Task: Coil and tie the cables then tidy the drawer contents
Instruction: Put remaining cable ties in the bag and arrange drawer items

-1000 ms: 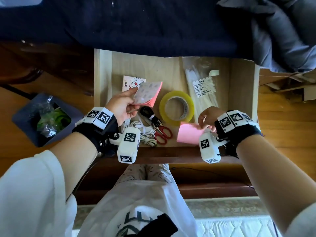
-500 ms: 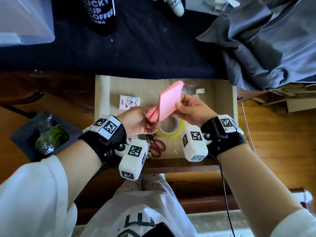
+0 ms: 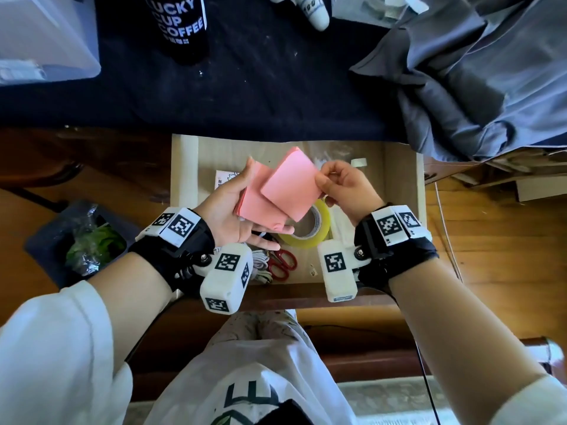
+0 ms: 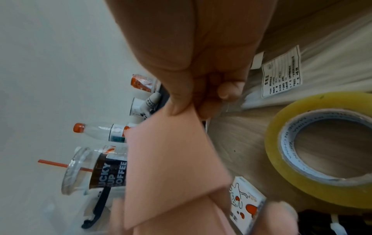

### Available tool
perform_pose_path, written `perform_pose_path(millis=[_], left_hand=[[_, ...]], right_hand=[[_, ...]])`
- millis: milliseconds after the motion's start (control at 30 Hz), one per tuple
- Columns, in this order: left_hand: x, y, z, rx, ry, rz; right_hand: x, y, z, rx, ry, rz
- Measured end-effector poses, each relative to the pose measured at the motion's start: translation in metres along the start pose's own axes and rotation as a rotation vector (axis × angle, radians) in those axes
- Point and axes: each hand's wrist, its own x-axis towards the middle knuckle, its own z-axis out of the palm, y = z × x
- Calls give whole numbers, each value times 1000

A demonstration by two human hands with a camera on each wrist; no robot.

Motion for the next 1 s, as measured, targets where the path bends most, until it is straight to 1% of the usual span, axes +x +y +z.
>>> perform_pose_path(millis=[67,167,300,400,500,600,733,833,900,1000], left_hand=[[0,-1,-4,-10,-11,-13],[0,-1,-4,-18,6,-31],[1,4,7,-34,51,-17],[0,7,16,5,38,-28],[0,6,27,35,6,-34],[1,3,34,33,-7,-11],[-2,-1,34,-66,-67,45],[-5,-5,33,-66,-137,84],[-4,-8,31,-103,-91,112],[-3,-6,26,-217,20,164]], right_hand=[[-3,-4,-8,41,71,-7],[-8,-15,-18,152,100,-48],[-9,-34,-18,148,51,-174],[-8,-44,-12,112,-34,-227],[-9,-51,4,28,-124,-259],[-10,-49,20,-70,-114,-312],[-9,-40,32,-38,-95,-382],[-8,-35,31,-53,-78,-391],[-7,-30,25,-89,-52,-361],[-8,-21,11,-154,-14,-232]])
